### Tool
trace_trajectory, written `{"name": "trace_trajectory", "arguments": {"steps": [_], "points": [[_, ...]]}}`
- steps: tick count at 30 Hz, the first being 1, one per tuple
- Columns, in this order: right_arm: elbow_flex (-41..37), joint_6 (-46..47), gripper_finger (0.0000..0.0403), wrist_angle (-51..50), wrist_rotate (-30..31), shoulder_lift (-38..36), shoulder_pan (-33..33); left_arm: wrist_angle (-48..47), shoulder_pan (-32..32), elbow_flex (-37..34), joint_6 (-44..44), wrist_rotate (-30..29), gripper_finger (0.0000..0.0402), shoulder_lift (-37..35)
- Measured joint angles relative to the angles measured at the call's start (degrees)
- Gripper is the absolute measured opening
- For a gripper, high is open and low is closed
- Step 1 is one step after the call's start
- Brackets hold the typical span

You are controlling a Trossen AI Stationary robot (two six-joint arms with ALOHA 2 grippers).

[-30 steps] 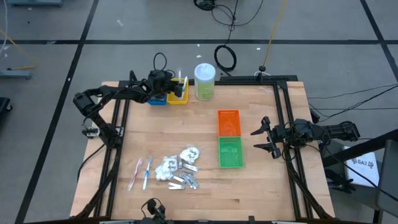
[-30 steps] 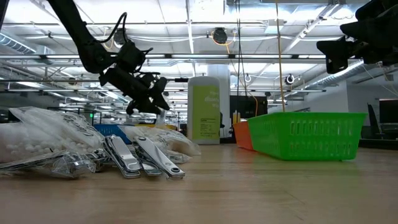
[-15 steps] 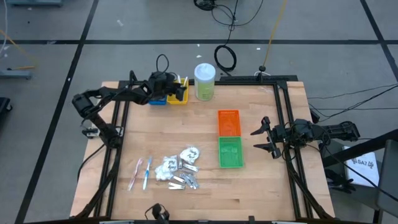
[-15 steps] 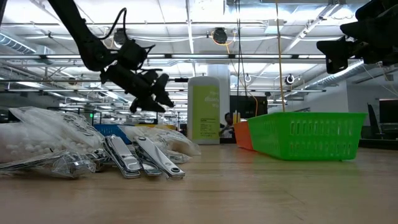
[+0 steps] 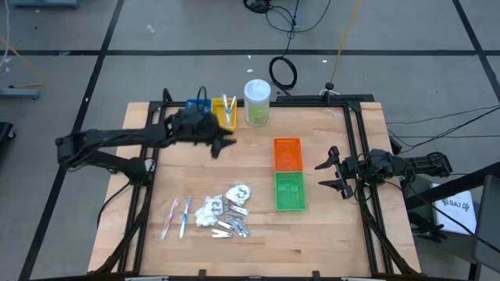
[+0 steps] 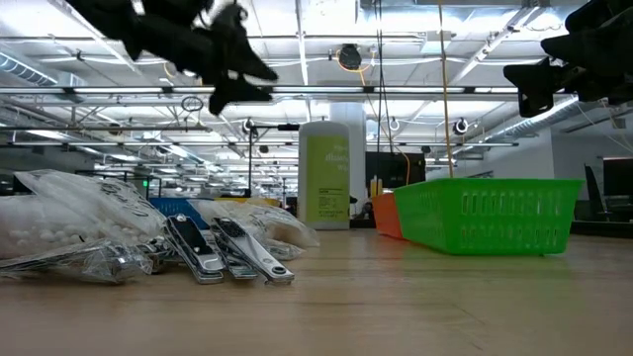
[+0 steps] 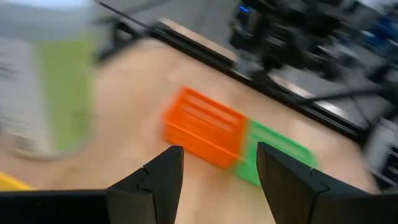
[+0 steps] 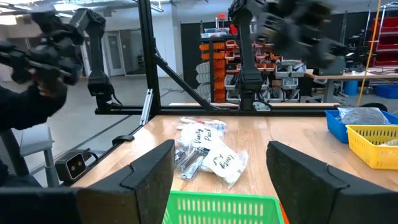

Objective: Pick & Place Travel size toiletries
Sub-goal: Put the red toothbrush into the yellow bin

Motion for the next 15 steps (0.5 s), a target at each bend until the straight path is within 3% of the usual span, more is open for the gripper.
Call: {"name": "trace_trajectory", "arguments": {"steps": [5,9,15], "points": [[0.0,0.01,0.0242,0.0,0.01,-0.02,-0.01,-14.08,-10.76,0.0,-6.01,-0.02,0.02,-5.99],[0.0,0.01,0.0242,0.0,0.01,-0.02,0.0,-29.94,-19.37,0.02,-16.69,-1.56,0.02,-7.78],[0.0,0.01,0.0242,0.0,0.01,-0.02,0.01,-50.86,-34.78,-0.02,-42.2,-16.64,0.02,-6.65]]}}
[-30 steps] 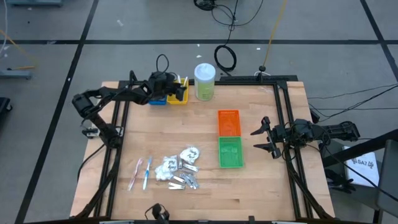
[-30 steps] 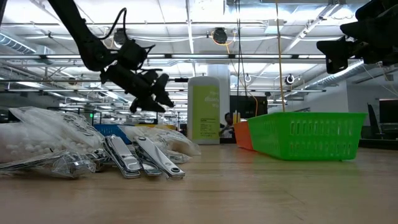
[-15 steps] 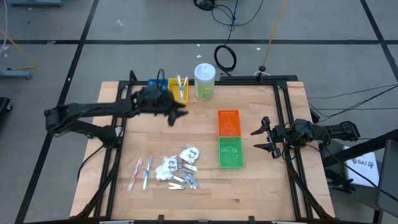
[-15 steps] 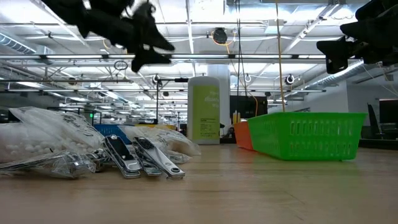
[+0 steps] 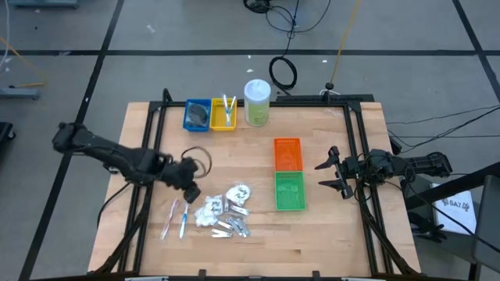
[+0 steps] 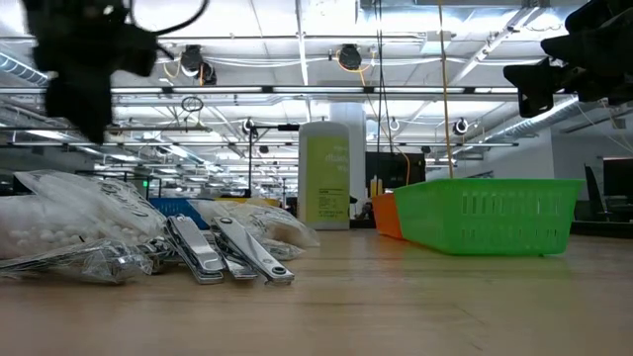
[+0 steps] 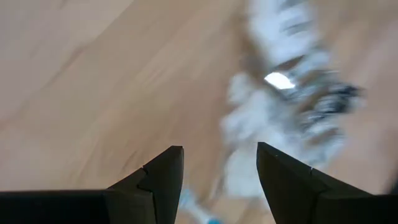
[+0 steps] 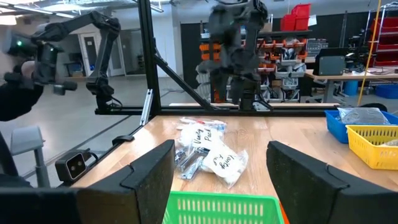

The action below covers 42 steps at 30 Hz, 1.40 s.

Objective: Pick & Place Travel size toiletries
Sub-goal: Put the red toothbrush into the yellow bin

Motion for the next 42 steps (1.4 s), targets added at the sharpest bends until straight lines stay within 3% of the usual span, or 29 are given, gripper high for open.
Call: {"name": "trace_trajectory", "arguments": {"steps": [4,9,14,19,28,42], "points": [[0.0,-0.01,0.0242,0.0,0.0,0.0,-0.02,-8.06,-9.97,-0.02,-19.73,-7.04,0.02,0.73],[0.0,-0.01,0.0242,0.02,0.0,0.0,-0.01,-12.78,-20.81,0.0,-38.57,-8.35,0.02,3.29],[0.0,0.0,0.0242,0.0,0.0,0.0,-0.02,-13.81,-28.61,0.0,-52.12,-5.23,0.02,8.34],[0.0,-0.01,0.0242,0.01,0.0,0.0,-0.01,-13.85,-33.3,0.0,-62.2,1.49,0.02,13.25],[0.0,-0.02,0.0242,0.02,0.0,0.0,-0.02,-10.58,-37.92,0.0,-72.75,10.23,0.02,18.52],[0.0,0.0,0.0242,0.02,0.0,0.0,0.0,-2.5,-39.62,0.02,-73.09,8.31,0.02,26.13]]}}
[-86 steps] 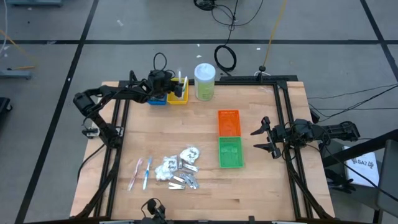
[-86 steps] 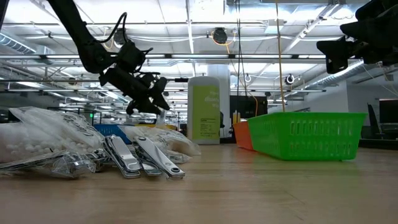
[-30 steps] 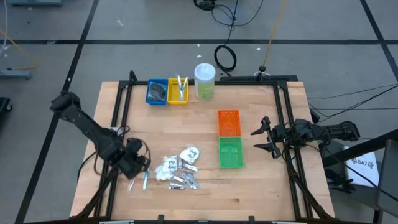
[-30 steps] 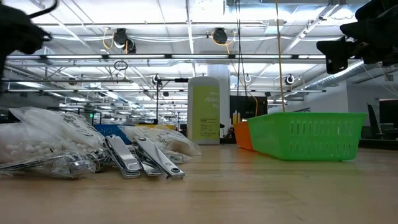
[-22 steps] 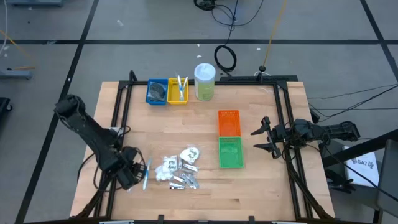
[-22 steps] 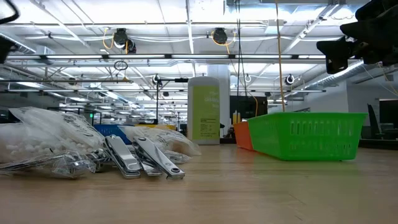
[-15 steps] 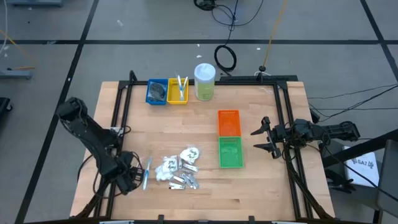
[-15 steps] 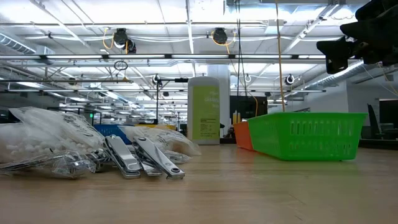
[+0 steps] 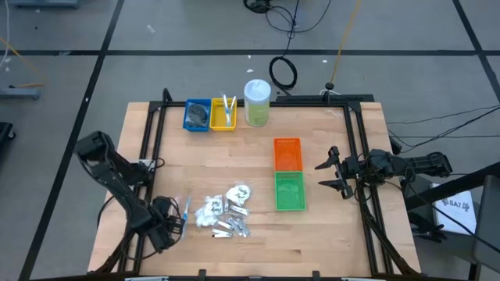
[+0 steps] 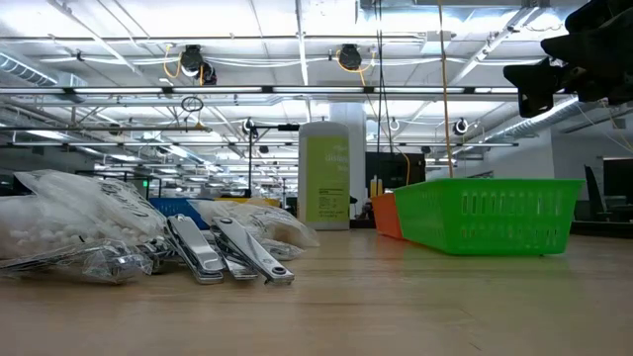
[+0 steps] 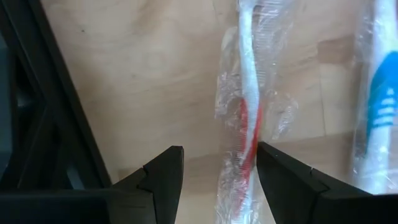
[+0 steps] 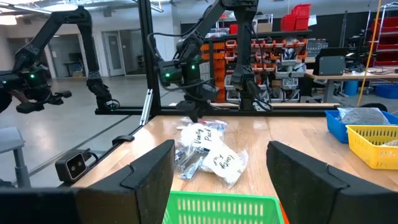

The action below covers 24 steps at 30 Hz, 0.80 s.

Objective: Pick & Place Travel size toiletries
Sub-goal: Put the red toothbrush into the yellow bin

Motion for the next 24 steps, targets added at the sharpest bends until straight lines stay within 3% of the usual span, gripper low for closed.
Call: {"name": "trace_trajectory", "arguments": {"steps": [12,24], "points": [[0.0,-0.01,0.0242,-0.02,0.0,0.02,-0.02,4.61,0.89,-0.04,3.83,-6.01,0.02,1.09],[0.0,-0.02,0.0242,0.0,0.0,0.02,0.0,8.11,4.52,0.1,8.17,-8.2,0.0192,1.06]]}}
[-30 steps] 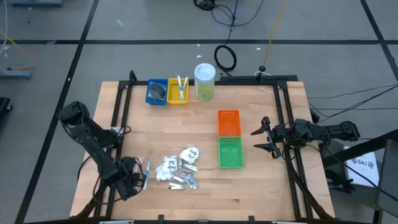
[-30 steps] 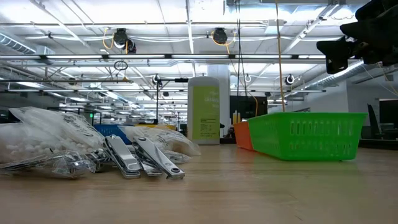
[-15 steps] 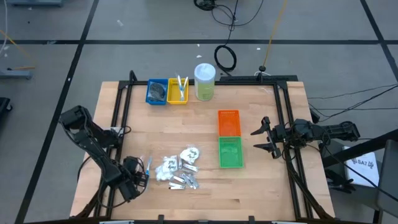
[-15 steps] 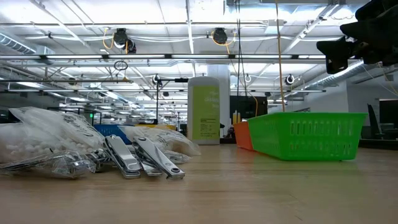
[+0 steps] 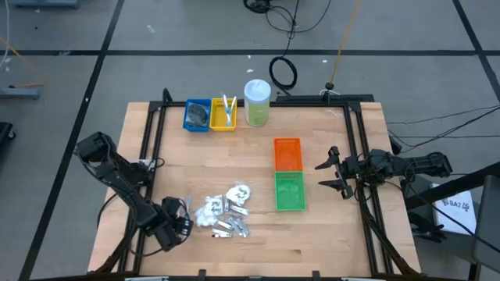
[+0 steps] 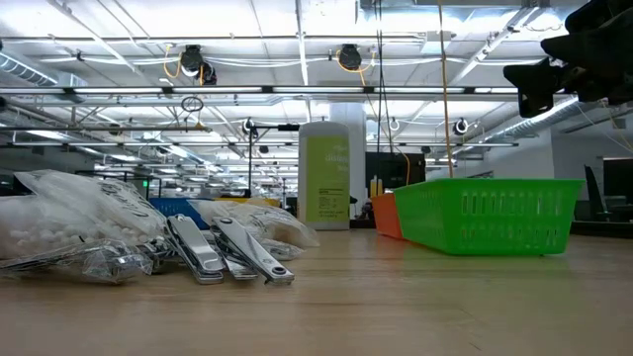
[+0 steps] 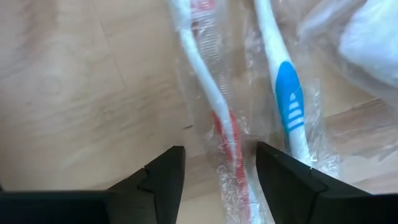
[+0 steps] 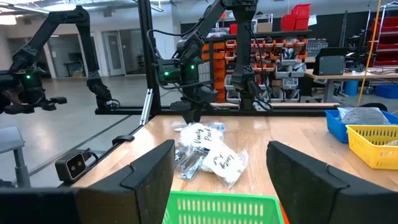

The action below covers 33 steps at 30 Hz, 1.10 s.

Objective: Pick & Place Travel size toiletries
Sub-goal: Put the red toothbrush into the yellow bin

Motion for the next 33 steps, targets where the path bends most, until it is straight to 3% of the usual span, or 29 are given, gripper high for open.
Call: {"name": "trace_trajectory", "arguments": {"steps": [7,13,20,23,30,33], "points": [[0.0,0.02,0.0242,0.0,-0.01,0.0,-0.01,-0.18,1.25,-0.07,1.7,-0.74,0.0108,0.04],[0.0,0.01,0.0242,0.0,0.0,0.0,0.0,-2.78,1.37,-0.12,5.8,-6.75,0.0017,0.02],[0.0,0.02,0.0242,0.0,0.0,0.0,-0.02,-7.65,1.49,-0.23,6.33,-10.28,0.0009,-4.09],[0.0,0.02,0.0242,0.0,-0.01,-0.01,-0.01,-9.08,1.5,-0.23,7.05,-16.58,0.0008,-7.4],[0.0,0.0,0.0242,0.02,0.0,0.0,-0.02,-9.02,4.7,-0.2,17.1,-41.13,0.0006,-15.05],[0.0,0.0,0.0242,0.02,0.0,0.0,-0.01,-9.03,8.49,-0.18,23.68,-48.82,0.0009,-17.75]]}}
